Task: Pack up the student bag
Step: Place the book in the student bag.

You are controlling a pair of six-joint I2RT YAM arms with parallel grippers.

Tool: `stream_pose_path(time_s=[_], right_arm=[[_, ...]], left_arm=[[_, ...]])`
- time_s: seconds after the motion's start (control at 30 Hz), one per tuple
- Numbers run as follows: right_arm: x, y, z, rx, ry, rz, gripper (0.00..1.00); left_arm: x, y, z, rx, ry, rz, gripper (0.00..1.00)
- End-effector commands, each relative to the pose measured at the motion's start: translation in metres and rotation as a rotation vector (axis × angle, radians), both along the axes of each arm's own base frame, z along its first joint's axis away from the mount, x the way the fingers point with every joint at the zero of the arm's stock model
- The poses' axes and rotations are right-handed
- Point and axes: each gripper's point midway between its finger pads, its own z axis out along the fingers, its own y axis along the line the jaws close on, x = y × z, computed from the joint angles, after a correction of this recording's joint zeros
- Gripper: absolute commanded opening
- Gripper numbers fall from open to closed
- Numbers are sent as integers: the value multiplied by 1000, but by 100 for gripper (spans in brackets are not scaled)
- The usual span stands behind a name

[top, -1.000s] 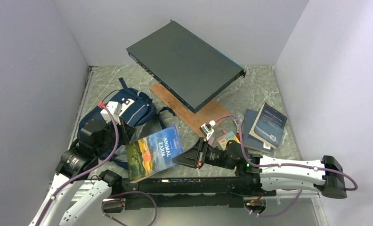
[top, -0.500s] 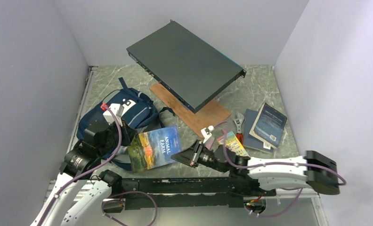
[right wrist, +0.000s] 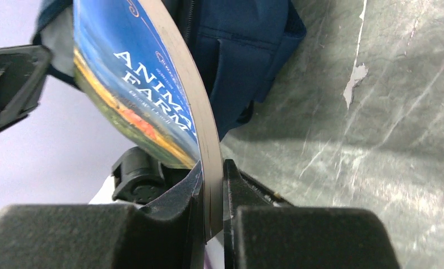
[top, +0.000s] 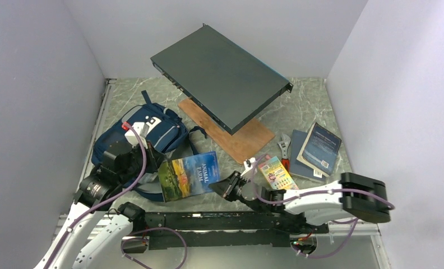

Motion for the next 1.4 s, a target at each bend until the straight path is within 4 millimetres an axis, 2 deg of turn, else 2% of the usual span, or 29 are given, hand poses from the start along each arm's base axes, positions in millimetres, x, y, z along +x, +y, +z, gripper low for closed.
stream_pose_path(time_s=[0.0,0.07,0.17,0.4,0.5,0.63,0.83,0.9,0.97,1.17,1.2,1.27,1.37], right_arm=[[17,-28,22,47,47,-160,0],[14,-32,23,57,54,-147,0],[12,-28,26,81,67,-138,0],[7,-21,22,60,103,-111,0],[3,-25,15,60,137,-114,0],[2,-25,15,43,148,-117,0],[10,-42,16,9,124,-187,0],[15,-42,17,25,105,-202,0],[21,-35,26,33,74,-211,0],[43,14,86,62,-99,-224,0],[46,22,91,60,-118,-222,0],[49,38,90,44,-128,-214,3],[43,63,80,44,-140,-139,15]], left_arm=[[11,-7,29,-26,-90,-16,0],[14,-1,32,47,-95,-22,0],[18,4,35,114,-82,-24,0],[28,-11,38,89,-95,-73,0],[29,-7,45,89,-89,-40,0],[28,-2,53,111,-70,-21,0],[28,15,38,179,-36,42,0],[25,11,35,164,-23,24,0],[22,1,35,122,-15,-11,0],[13,-25,33,-26,15,-91,0],[12,-28,32,-44,25,-96,0],[9,-30,29,-62,43,-99,0],[7,-27,22,-64,63,-75,0]])
